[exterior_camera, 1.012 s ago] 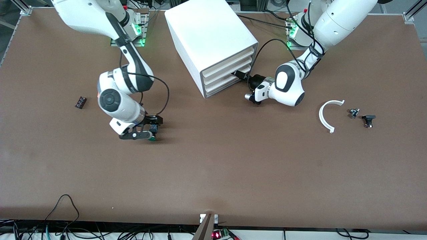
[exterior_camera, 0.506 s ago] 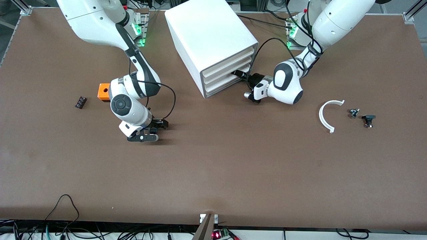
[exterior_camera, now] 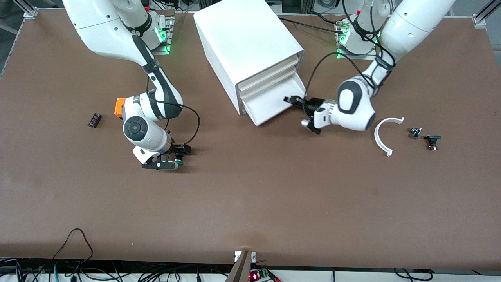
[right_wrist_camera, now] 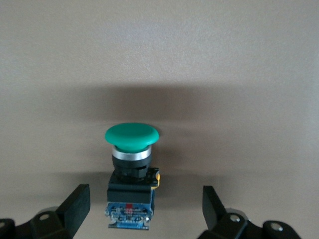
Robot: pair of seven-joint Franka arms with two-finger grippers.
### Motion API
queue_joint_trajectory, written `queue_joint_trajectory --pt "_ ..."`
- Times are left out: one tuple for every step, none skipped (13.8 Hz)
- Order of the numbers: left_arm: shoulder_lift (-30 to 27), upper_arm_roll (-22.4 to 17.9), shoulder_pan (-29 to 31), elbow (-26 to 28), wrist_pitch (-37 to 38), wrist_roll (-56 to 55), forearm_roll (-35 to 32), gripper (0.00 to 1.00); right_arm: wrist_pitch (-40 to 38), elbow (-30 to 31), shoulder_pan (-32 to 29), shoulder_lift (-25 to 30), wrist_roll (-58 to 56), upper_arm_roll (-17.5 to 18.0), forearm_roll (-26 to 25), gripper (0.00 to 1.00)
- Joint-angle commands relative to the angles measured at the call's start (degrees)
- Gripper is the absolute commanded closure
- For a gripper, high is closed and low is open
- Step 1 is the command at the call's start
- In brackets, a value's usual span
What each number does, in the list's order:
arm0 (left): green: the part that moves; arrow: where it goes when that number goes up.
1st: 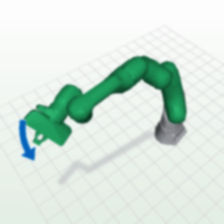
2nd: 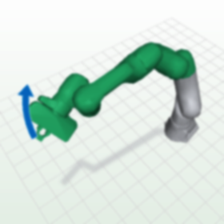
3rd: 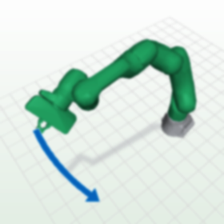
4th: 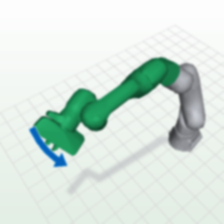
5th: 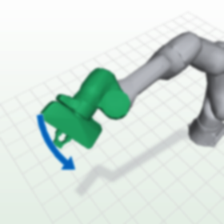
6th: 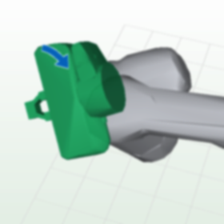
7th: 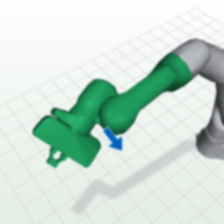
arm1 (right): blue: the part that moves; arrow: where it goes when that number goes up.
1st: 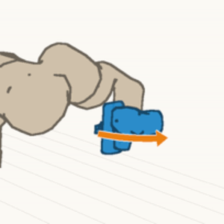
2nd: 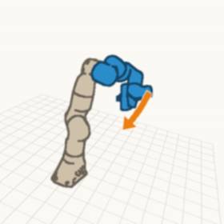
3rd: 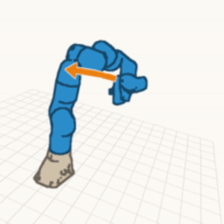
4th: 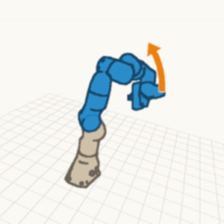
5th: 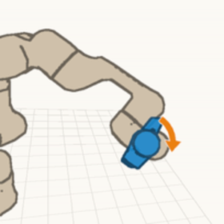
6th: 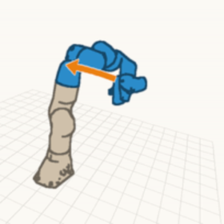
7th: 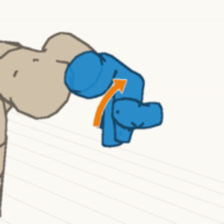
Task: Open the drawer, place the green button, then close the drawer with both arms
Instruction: 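Grasp the green button with the right gripper while the left gripper pulls the drawer, then lift the green button with the right gripper while the left gripper withdraws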
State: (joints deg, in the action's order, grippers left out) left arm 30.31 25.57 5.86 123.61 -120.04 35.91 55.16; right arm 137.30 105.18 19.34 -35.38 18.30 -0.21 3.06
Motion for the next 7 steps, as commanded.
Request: queue_joint_trajectory --pt "-0.1 -3.3 1.4 -2.0 -3.2 -0.9 -5.2 1.0 1.0 0.3 0.0 -0.5 1.2 0.1 0.5 0.0" --pt "-0.1 -3.9 1.6 -3.1 -3.1 -1.2 -5.8 1.0 1.1 0.3 0.0 -0.7 1.1 0.1 0.5 0.0" --pt "-0.3 -4.0 1.9 -3.3 -3.1 -0.8 -5.8 0.01 1.4 0.3 0.0 -0.9 1.1 0.1 0.5 0.06" --pt "-1.0 -4.0 2.0 -3.3 -3.2 -0.9 -5.3 0.0 1.3 0.3 0.0 -1.1 1.1 0.1 0.4 0.18" --pt "-1.7 -4.0 2.0 -3.5 -3.2 -1.4 -5.2 0.0 1.1 0.2 0.1 -1.3 0.5 0.1 0.3 0.33" --pt "-3.1 -4.0 2.1 -3.6 -3.3 -1.5 -5.7 0.0 1.0 0.2 0.2 -1.6 0.4 0.1 0.3 0.43" --pt "-4.6 -4.1 2.2 -4.2 -4.0 -1.1 -5.9 0.0 1.0 -0.1 0.3 -2.0 0.3 0.1 -0.1 0.52"
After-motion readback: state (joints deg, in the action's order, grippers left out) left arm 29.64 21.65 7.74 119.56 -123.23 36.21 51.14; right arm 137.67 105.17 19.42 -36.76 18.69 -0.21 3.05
